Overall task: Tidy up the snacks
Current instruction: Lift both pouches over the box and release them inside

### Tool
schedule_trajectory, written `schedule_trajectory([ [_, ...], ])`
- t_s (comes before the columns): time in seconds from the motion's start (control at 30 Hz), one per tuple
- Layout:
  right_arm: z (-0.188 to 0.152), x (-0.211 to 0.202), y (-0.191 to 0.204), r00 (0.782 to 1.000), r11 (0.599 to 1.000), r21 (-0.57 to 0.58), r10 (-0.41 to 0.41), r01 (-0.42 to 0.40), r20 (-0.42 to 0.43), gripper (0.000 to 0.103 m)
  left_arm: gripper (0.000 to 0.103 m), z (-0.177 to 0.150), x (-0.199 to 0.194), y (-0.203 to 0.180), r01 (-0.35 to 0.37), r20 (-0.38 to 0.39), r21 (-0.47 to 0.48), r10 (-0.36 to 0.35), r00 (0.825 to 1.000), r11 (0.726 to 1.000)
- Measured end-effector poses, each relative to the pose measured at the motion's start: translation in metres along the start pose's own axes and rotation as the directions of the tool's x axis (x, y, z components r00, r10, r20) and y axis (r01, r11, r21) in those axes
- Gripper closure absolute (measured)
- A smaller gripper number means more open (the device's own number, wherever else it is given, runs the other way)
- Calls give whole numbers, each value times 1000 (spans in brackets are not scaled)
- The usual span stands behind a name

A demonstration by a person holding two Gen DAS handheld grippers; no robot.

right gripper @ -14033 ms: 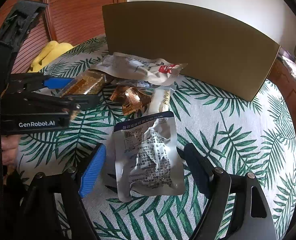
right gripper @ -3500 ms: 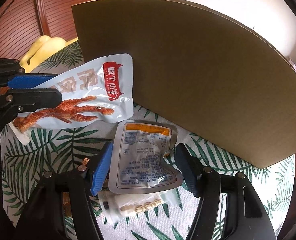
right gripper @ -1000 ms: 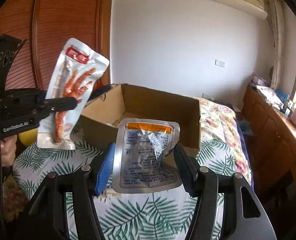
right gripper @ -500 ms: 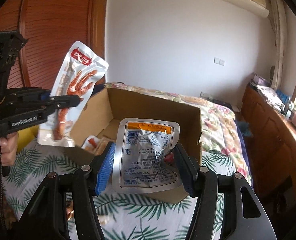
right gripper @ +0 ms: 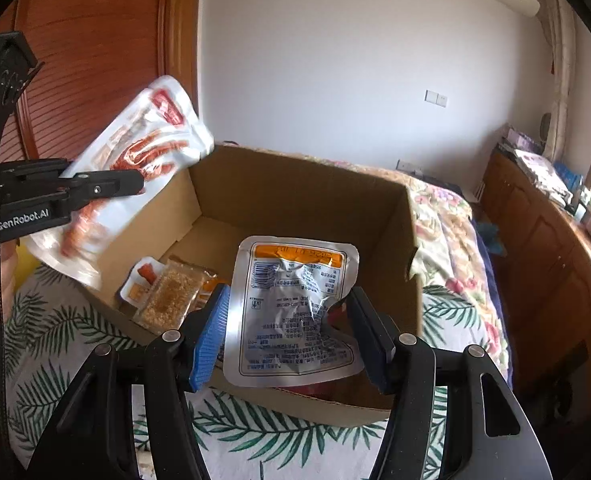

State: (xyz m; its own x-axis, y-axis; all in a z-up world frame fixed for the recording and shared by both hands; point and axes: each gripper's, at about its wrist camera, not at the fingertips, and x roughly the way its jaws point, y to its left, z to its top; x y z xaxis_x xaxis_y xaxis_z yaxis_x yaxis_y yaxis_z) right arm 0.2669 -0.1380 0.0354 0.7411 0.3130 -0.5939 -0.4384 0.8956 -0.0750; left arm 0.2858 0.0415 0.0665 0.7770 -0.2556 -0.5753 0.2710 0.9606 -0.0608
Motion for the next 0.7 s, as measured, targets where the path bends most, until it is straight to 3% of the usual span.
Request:
schedule_trajectory([
  [0.37, 4, 24, 0, 999, 1000, 8, 0, 1, -38, 42, 84, -1, 12, 6, 14, -24, -31, -15, 1000, 999],
  [0.53, 4, 33, -7, 998, 998, 52, 27, -24, -56, 41, 74, -8, 24, 8, -30, -64, -26, 28, 998, 999],
  [0.7, 5, 38, -15, 996, 994, 96, 51, -45, -66, 39, 72, -16, 30, 17, -15, -78, -60, 11, 997, 998],
])
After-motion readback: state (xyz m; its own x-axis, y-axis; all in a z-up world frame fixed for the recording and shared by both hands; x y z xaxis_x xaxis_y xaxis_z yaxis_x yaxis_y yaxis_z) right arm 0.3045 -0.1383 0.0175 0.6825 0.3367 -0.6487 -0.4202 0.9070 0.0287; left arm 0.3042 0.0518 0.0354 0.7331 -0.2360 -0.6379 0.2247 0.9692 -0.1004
